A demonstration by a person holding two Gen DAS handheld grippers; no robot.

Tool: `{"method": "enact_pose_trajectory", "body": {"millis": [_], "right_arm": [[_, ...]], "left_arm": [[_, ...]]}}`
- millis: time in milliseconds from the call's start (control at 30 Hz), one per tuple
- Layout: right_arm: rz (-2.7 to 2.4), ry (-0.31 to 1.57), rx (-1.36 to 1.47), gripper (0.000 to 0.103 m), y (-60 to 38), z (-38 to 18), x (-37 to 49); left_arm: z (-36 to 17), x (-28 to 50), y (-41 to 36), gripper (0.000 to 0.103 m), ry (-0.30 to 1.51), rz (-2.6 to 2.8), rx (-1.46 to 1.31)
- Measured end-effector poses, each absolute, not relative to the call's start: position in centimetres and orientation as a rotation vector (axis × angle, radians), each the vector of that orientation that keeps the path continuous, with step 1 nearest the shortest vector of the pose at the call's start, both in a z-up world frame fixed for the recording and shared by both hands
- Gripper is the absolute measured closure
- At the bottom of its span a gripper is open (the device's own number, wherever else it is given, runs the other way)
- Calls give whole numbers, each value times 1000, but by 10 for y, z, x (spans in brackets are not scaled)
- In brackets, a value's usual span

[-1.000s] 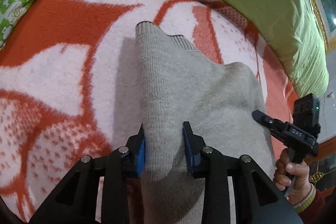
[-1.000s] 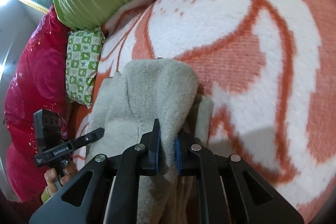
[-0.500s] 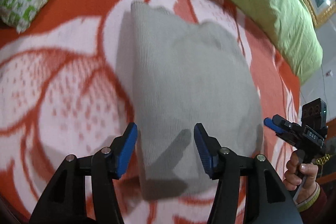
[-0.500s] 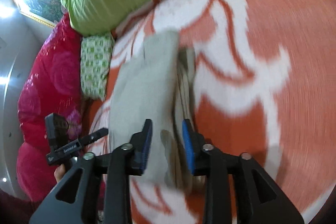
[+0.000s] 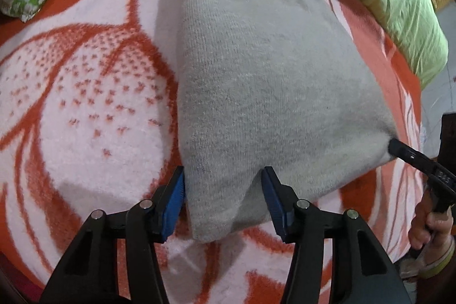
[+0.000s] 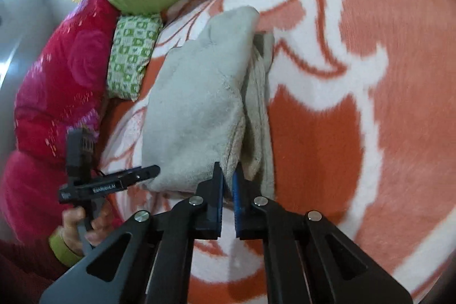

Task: Fold small clothes

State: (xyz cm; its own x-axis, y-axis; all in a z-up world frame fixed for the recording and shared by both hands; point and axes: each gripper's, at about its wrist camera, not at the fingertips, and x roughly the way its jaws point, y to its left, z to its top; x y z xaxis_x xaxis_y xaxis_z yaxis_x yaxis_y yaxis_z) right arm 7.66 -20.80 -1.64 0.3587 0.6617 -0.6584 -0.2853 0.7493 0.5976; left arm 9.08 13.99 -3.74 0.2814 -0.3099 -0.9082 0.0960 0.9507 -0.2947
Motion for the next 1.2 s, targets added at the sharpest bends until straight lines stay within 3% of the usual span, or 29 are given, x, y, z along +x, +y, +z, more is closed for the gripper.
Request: {"method": "enact_pose_trajectory", "body": {"millis": [200, 300, 533, 667, 833, 967, 1200], "right_arm": [[563, 1167, 352, 93, -193, -65, 81], [521, 1159, 380, 72, -203, -57, 75], [569, 951, 442, 72, -212, 5, 74], [632, 933, 456, 72, -176, 16, 105], [605, 939, 467, 72, -157, 6, 143], [575, 1064, 472, 75, -150, -32, 162], [601, 1036, 499, 73, -156, -34, 158]], "left_arm": [[-43, 89, 143, 47, 1265, -277, -191], [-35, 81, 152, 49, 1254, -278, -199], [14, 88, 174, 49, 1124, -273, -265], [20, 119, 171, 49, 1106, -221, -262], [5, 163, 174, 48, 1125, -146, -334], [-21, 185, 171, 46, 1201, -118, -318], [-13, 179, 167, 44, 1172, -122, -294]]}}
